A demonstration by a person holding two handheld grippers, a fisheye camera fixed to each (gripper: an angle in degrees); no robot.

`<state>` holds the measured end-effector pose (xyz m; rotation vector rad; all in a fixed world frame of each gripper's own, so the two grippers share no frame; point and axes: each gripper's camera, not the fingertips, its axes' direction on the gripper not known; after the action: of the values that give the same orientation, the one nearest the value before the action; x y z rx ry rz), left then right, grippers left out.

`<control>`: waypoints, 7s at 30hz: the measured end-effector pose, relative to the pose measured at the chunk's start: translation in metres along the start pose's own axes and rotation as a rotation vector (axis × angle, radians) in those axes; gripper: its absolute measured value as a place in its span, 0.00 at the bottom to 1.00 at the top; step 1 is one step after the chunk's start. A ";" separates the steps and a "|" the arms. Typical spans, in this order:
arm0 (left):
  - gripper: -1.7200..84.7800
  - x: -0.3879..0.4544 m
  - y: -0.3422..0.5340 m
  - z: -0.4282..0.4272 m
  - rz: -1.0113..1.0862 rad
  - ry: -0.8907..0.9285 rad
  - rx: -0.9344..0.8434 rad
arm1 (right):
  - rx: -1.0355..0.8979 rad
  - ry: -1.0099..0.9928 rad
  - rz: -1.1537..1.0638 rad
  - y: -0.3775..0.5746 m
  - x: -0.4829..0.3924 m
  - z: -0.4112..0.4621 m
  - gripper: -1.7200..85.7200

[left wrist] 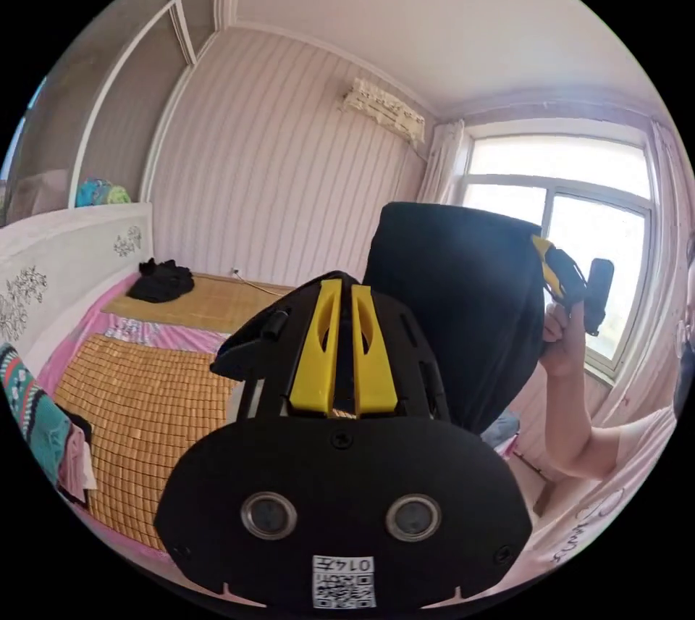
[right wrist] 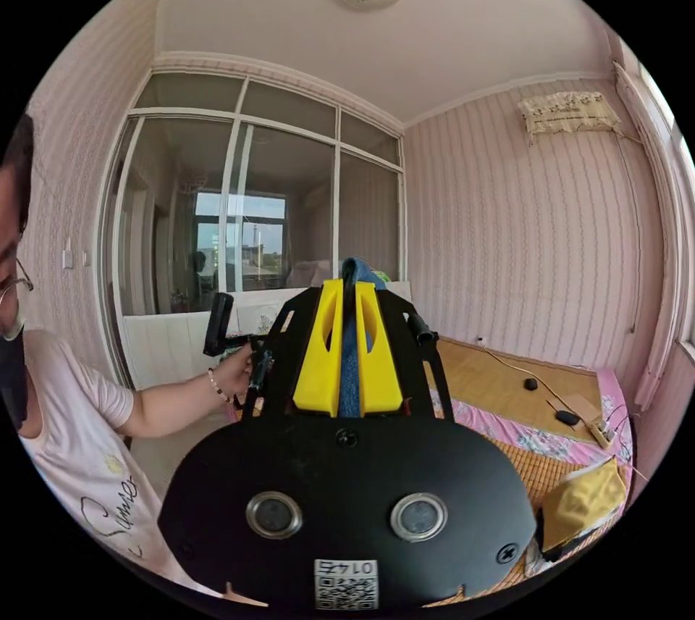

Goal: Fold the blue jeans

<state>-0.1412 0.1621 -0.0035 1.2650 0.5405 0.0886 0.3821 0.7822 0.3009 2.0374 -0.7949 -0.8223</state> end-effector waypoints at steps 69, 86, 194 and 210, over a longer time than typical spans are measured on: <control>0.01 -0.470 0.125 -0.228 -0.863 -0.644 -0.627 | -0.616 1.079 1.115 0.318 0.245 -0.185 0.08; 0.08 -0.484 0.028 0.019 -0.406 -0.491 -0.921 | -1.043 0.869 0.844 0.330 0.375 0.020 0.14; 0.11 -0.464 0.107 -0.078 -0.563 -0.680 -0.904 | -1.159 0.512 0.292 0.432 0.345 0.198 0.04; 0.04 -0.523 0.142 -0.130 -0.734 -0.647 -0.675 | -1.364 -0.145 -0.084 0.479 0.132 0.591 0.08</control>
<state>-0.6216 0.1365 0.2785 0.3382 0.3295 -0.6821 -0.1099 0.1929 0.3771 0.7880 -0.0716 -1.1179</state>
